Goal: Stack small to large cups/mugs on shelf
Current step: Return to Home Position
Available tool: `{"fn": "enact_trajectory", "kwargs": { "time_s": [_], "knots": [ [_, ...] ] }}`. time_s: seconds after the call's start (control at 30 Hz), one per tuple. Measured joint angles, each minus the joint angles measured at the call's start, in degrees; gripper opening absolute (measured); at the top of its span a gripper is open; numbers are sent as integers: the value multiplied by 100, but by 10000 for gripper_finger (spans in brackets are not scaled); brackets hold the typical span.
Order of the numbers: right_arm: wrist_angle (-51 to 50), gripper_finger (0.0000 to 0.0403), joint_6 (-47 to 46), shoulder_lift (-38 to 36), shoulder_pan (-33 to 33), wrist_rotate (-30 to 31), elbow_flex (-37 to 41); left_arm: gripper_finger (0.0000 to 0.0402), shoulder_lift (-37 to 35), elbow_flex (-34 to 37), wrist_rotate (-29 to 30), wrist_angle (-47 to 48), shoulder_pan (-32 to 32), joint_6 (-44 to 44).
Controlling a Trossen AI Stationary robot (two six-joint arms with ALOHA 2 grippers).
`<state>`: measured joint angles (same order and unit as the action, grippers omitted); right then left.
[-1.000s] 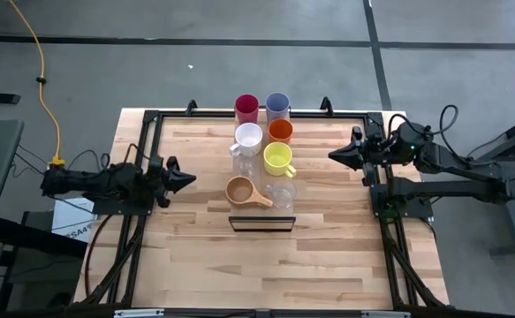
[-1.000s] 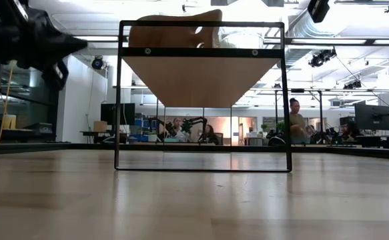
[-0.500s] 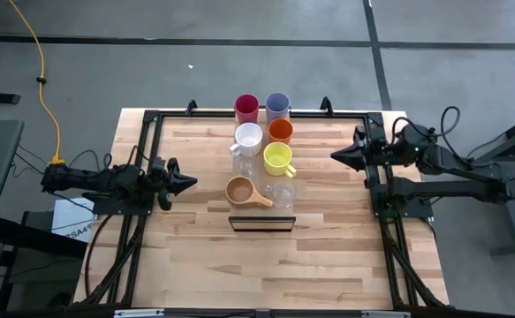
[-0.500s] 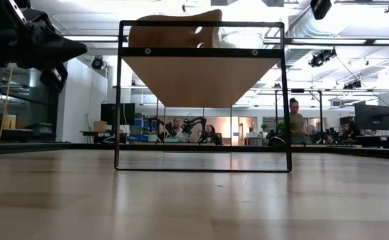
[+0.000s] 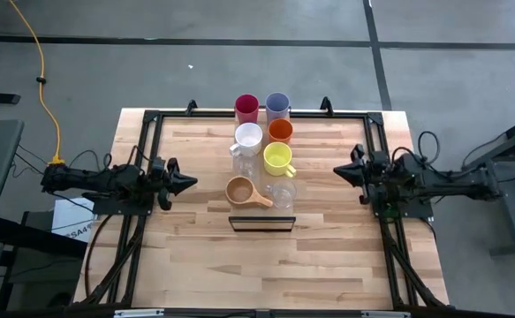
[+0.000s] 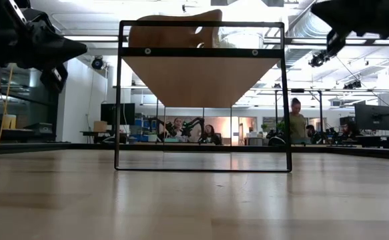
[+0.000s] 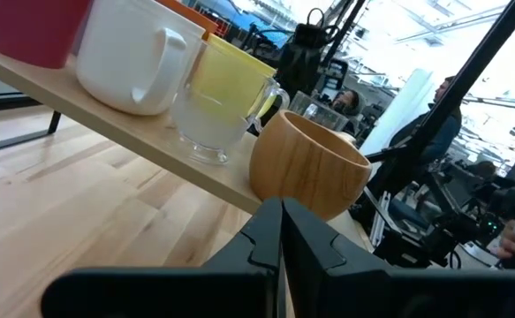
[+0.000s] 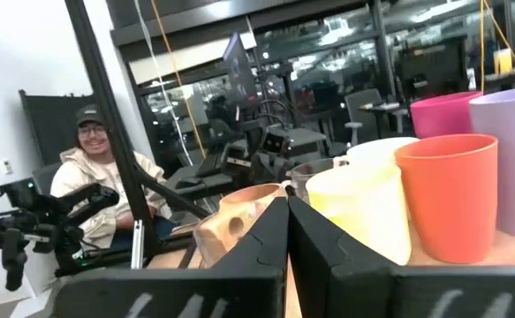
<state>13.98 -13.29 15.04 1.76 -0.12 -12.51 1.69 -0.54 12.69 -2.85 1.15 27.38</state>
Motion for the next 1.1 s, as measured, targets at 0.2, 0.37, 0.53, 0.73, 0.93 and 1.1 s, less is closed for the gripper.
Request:
{"fn": "enact_trajectory", "kwargs": {
  "time_s": [0.2,0.37,0.53,0.73,0.93,1.1],
  "knots": [
    [-180,0,436,-900,-44,18,511,1,2,0,-2,-1,0,-2],
    [-607,0,581,-1497,-44,238,787,1,2,0,-2,-4,0,-4],
    [-1149,0,528,-1449,-42,901,852,1,2,0,-2,-9,0,-4],
    [-2025,0,451,-1484,-42,1476,859,1,2,0,-7,-9,0,-4],
    [-1937,0,714,-1482,-48,1215,928,1,2,0,-4,-4,0,-4],
    [-1320,0,533,-1479,-71,723,1148,1,2,0,-4,-4,0,-4]
  ]
}}
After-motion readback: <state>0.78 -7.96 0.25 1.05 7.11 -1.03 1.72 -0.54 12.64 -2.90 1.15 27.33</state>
